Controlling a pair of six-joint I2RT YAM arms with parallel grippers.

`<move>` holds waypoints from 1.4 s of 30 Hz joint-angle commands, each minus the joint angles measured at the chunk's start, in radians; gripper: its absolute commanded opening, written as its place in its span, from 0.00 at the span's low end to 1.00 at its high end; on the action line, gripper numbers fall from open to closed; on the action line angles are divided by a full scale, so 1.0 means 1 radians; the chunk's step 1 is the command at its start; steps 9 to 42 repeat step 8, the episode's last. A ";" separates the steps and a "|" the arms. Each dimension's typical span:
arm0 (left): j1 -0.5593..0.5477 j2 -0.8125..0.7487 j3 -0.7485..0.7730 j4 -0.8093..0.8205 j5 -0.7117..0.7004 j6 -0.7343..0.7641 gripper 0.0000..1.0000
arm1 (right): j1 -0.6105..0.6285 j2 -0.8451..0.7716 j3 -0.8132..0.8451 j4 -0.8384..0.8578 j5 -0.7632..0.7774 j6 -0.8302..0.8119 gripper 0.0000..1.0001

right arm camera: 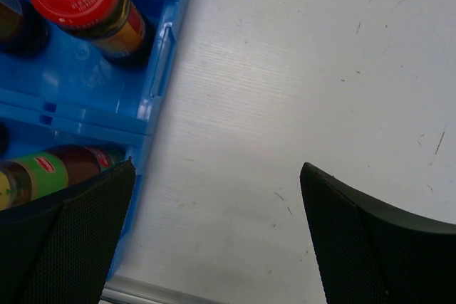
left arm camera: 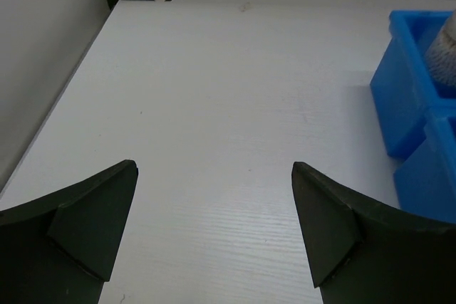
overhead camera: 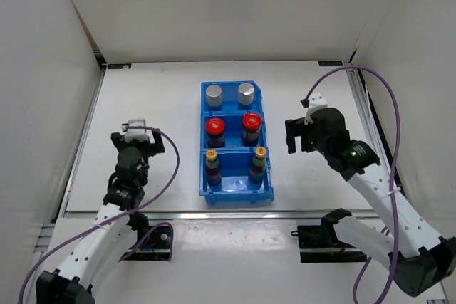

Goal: Organize the condiment bottles

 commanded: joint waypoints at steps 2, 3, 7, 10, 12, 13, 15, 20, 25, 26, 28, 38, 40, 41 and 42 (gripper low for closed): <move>-0.004 0.078 -0.007 0.085 -0.073 0.057 1.00 | 0.005 0.062 0.123 0.066 -0.022 0.008 0.99; -0.004 0.078 -0.007 0.085 -0.073 0.057 1.00 | 0.005 0.071 0.138 0.052 -0.022 0.008 0.99; -0.004 0.077 -0.007 0.111 -0.073 0.057 1.00 | 0.005 0.058 0.149 0.052 -0.011 -0.003 0.99; -0.004 0.077 -0.021 0.121 -0.073 0.057 1.00 | 0.005 0.057 0.149 0.052 -0.011 -0.003 0.99; -0.004 0.077 -0.021 0.121 -0.073 0.057 1.00 | 0.005 0.057 0.149 0.052 -0.011 -0.003 0.99; -0.004 0.077 -0.021 0.121 -0.073 0.057 1.00 | 0.005 0.057 0.149 0.052 -0.011 -0.003 0.99; -0.004 0.077 -0.021 0.121 -0.073 0.057 1.00 | 0.005 0.057 0.149 0.052 -0.011 -0.003 0.99; -0.004 0.077 -0.021 0.121 -0.073 0.057 1.00 | 0.005 0.057 0.149 0.052 -0.011 -0.003 0.99; -0.004 0.077 -0.021 0.121 -0.073 0.057 1.00 | 0.005 0.057 0.149 0.052 -0.011 -0.003 0.99; -0.004 0.077 -0.021 0.121 -0.073 0.057 1.00 | 0.005 0.057 0.149 0.052 -0.011 -0.003 0.99; -0.004 0.077 -0.021 0.121 -0.073 0.057 1.00 | 0.005 0.057 0.149 0.052 -0.011 -0.003 0.99; -0.004 0.077 -0.021 0.121 -0.073 0.057 1.00 | 0.005 0.057 0.149 0.052 -0.011 -0.003 0.99; -0.004 0.077 -0.021 0.121 -0.073 0.057 1.00 | 0.005 0.057 0.149 0.052 -0.011 -0.003 0.99; -0.004 0.077 -0.021 0.121 -0.073 0.057 1.00 | 0.005 0.057 0.149 0.052 -0.011 -0.003 0.99; -0.004 0.077 -0.021 0.121 -0.073 0.057 1.00 | 0.005 0.057 0.149 0.052 -0.011 -0.003 0.99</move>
